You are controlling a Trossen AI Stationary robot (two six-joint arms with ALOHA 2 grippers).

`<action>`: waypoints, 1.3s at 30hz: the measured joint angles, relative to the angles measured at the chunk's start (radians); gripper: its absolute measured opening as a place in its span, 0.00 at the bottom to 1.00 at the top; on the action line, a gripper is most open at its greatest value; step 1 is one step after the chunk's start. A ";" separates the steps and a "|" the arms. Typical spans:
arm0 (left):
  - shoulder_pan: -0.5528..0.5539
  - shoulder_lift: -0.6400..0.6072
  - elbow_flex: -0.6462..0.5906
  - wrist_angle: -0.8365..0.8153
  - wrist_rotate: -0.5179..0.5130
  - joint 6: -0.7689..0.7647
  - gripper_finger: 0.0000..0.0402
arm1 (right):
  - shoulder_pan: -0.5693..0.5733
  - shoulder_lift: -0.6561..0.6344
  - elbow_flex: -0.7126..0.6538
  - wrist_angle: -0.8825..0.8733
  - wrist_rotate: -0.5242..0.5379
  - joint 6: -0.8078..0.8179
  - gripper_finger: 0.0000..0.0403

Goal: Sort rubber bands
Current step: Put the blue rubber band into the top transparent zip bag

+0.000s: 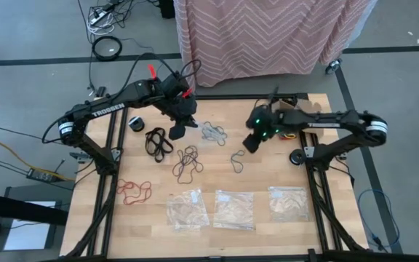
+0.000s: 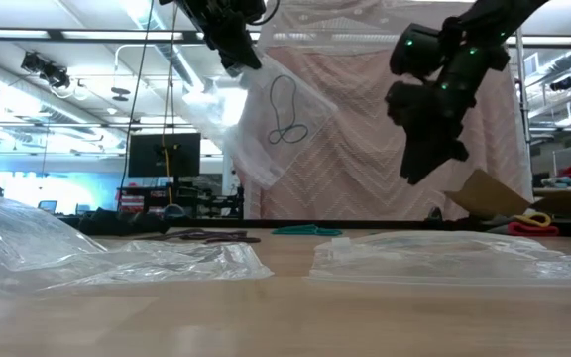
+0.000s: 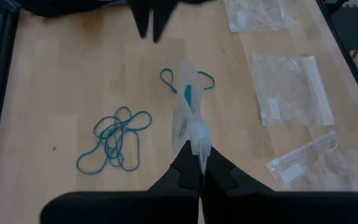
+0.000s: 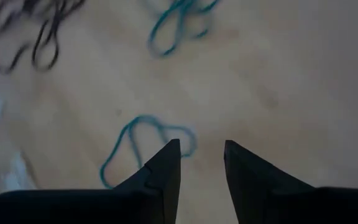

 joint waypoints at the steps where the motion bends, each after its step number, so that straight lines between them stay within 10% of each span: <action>1: 0.000 0.000 0.000 -0.001 0.000 0.000 0.00 | 0.019 0.025 0.000 0.010 0.001 -0.001 0.28; 15: 0.000 0.000 0.000 -0.015 0.004 0.003 0.00 | 0.135 0.294 0.004 0.124 0.054 0.062 0.27; 21: 0.000 0.000 0.000 -0.039 -0.012 0.004 0.00 | 0.146 0.343 0.007 0.135 0.091 0.142 0.03; 39: 0.000 0.003 -0.028 0.008 -0.019 0.019 0.00 | 0.116 -0.194 0.080 0.139 0.202 0.160 0.00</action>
